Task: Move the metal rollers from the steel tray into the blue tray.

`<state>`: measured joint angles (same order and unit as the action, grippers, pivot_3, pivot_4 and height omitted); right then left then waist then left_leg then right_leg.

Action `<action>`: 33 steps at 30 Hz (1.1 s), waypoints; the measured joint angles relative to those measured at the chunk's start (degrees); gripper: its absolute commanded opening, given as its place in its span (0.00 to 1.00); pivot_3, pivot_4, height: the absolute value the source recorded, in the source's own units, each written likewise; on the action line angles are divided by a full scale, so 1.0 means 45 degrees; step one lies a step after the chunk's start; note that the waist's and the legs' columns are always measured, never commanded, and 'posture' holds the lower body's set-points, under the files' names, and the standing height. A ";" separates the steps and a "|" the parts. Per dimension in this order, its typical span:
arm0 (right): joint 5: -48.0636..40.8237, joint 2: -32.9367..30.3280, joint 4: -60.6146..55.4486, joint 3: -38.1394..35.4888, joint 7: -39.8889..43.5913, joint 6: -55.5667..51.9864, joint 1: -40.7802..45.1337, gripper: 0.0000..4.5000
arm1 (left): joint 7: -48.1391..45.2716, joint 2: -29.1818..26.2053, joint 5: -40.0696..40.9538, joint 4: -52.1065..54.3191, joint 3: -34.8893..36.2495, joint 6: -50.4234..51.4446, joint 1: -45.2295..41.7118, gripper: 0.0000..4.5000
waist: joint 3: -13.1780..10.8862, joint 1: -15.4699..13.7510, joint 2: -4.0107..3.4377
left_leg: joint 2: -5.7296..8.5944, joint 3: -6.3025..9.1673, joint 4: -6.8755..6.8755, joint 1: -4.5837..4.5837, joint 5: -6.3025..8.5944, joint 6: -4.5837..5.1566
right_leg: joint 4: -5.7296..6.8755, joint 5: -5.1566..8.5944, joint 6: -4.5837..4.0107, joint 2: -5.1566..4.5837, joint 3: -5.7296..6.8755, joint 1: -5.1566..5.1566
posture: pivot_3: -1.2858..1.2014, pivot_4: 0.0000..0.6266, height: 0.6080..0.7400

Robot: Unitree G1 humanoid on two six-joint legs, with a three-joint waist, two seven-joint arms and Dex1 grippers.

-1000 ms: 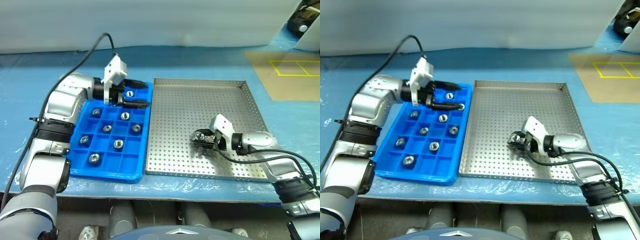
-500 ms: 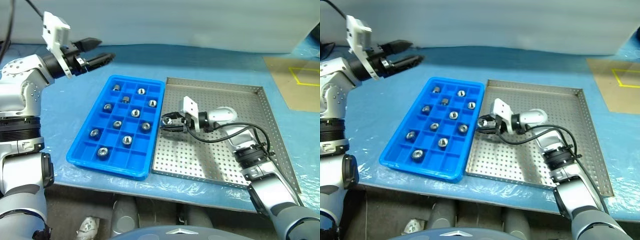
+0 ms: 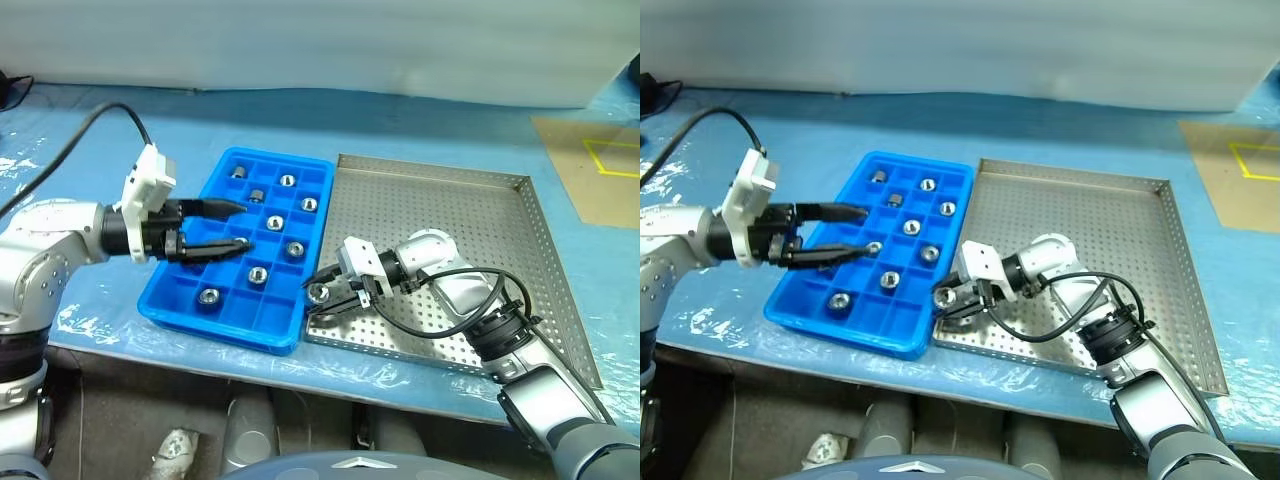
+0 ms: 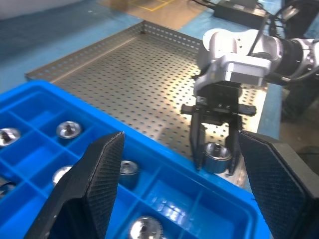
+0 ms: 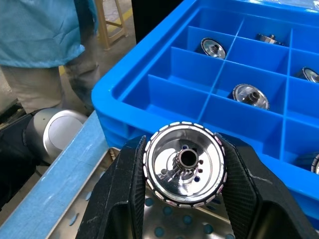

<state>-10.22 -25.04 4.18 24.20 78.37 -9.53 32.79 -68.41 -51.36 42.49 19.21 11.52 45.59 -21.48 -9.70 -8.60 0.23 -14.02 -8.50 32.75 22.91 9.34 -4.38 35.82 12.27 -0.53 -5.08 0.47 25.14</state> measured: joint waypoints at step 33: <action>0.0493 0.1980 0.1292 0.0511 -0.0379 0.0812 0.0951 0.37 | 0.1488 0.0421 0.0272 0.0435 -0.0481 -0.0360 0.0148 0.85 | 0.0004 -0.0020 0.0004 | -0.0017 0.0005 0.0011 0.0012 -0.0039 -0.0062 | 0.0009 0.0002 -0.0012 0.0017 -0.0010 -0.0001 | 0.64 0.24 1.00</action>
<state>-8.00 -16.13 10.00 26.50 76.66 -5.88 37.07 -61.71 -49.46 43.71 21.17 9.35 43.97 -20.81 -9.69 -8.69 0.25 -14.09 -8.47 32.80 22.97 9.16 -4.66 35.86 12.28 -0.58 -5.01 0.42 25.14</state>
